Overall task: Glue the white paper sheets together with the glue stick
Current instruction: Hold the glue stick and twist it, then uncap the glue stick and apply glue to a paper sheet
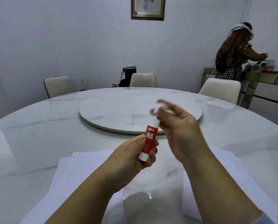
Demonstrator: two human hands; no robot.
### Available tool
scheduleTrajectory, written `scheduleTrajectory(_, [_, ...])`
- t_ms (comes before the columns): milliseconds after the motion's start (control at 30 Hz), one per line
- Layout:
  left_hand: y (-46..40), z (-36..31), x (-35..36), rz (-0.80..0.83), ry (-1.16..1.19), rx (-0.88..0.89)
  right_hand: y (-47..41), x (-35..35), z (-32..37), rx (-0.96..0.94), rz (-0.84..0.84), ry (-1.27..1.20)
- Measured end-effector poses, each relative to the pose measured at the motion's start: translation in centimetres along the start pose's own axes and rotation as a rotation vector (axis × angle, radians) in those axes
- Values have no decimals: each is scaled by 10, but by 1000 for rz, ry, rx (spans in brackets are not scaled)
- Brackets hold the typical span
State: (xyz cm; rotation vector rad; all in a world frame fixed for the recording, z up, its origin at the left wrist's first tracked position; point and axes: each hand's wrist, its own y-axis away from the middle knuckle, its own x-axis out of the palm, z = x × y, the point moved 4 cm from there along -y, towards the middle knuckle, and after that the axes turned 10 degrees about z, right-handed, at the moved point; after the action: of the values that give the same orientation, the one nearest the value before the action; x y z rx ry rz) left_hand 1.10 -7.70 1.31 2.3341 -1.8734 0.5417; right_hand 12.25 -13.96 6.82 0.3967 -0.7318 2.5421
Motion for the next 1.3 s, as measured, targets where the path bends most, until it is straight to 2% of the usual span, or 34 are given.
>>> scheduleTrajectory(67, [1, 3, -1, 4, -38, -33, -5, -21, 20, -154, -162, -213])
scheduleTrajectory(100, [1, 2, -2, -15, -8, -9, -6, -30, 24, -203, -210, -215])
scheduleTrajectory(167, [-1, -3, -8, -111, 63, 94, -6, -38, 13, -164, -253, -29])
scheduleTrajectory(267, [-2, -10, -24, -336, -55, 180, -9, -38, -35, 55, -241, 503])
scheduleTrajectory(333, [-1, -12, -34, -450, -110, 199, -9, -39, -58, 167, -211, 745])
scheduleTrajectory(433, [3, -17, -41, -532, -75, 219, -11, -42, -74, 223, -211, 921])
scheduleTrajectory(533, [4, -18, -41, -538, -11, 234, -14, -42, -84, 247, -194, 1066])
scheduleTrajectory(700, [3, -17, -37, -531, -51, 215, -15, -51, -94, 319, -179, 1144])
scheduleTrajectory(833, [5, -17, -39, -550, -66, 206, -15, -41, -80, 230, -165, 1238])
scheduleTrajectory(900, [6, -18, -40, -564, -67, 217, -9, -27, -61, 135, -143, 1170])
scheduleTrajectory(1000, [9, -21, -43, -597, -66, 259, 21, 2, -42, 84, 28, 994])
scheduleTrajectory(1100, [11, -21, -43, -609, -53, 253, 46, 24, -43, 89, 111, 1189])
scheduleTrajectory(1200, [11, -19, -41, -597, -8, 230, 46, 29, -43, -51, -22, 1371])
scheduleTrajectory(1300, [13, -20, -41, -629, 41, 215, 44, 33, -51, -141, -47, 1472])
